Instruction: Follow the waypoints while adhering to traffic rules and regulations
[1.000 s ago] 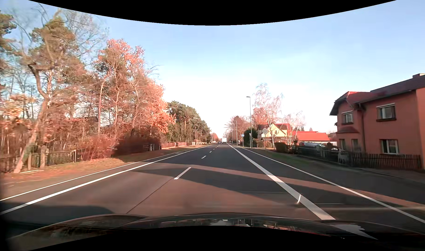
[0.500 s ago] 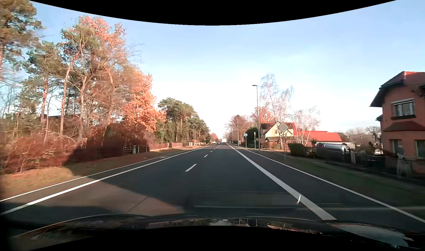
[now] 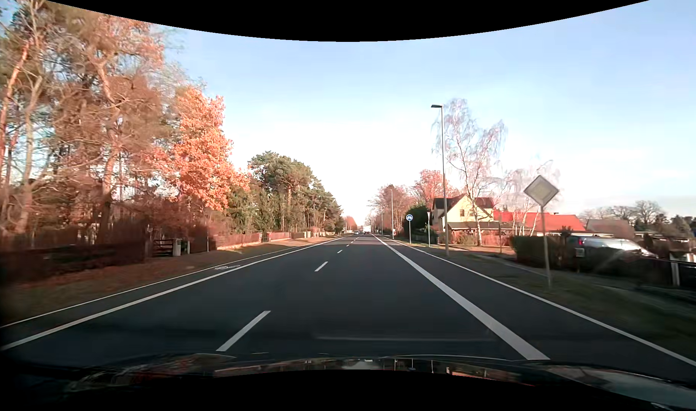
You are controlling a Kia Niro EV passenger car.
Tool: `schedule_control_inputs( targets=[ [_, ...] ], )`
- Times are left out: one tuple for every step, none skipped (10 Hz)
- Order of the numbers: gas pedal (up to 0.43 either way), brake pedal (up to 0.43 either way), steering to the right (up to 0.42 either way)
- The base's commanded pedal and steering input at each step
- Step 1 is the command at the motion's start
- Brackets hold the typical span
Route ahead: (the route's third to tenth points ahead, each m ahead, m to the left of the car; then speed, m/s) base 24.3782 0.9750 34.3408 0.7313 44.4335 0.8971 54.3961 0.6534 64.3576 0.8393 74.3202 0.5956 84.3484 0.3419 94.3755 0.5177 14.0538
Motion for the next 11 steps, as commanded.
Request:
schedule_control_inputs(
  targets=[
    [0.118, 0.000, -0.001],
    [0.118, 0.000, -0.001],
    [0.118, 0.000, -0.001],
    [0.118, 0.000, -0.001],
    [0.118, 0.000, -0.001],
    [0.118, 0.000, -0.001],
    [0.118, 0.000, -0.001],
    [0.118, 0.000, 0.000],
    [0.118, 0.000, 0.002],
    [0.118, 0.000, 0.002],
    [0.118, 0.000, 0.002]
  ],
)
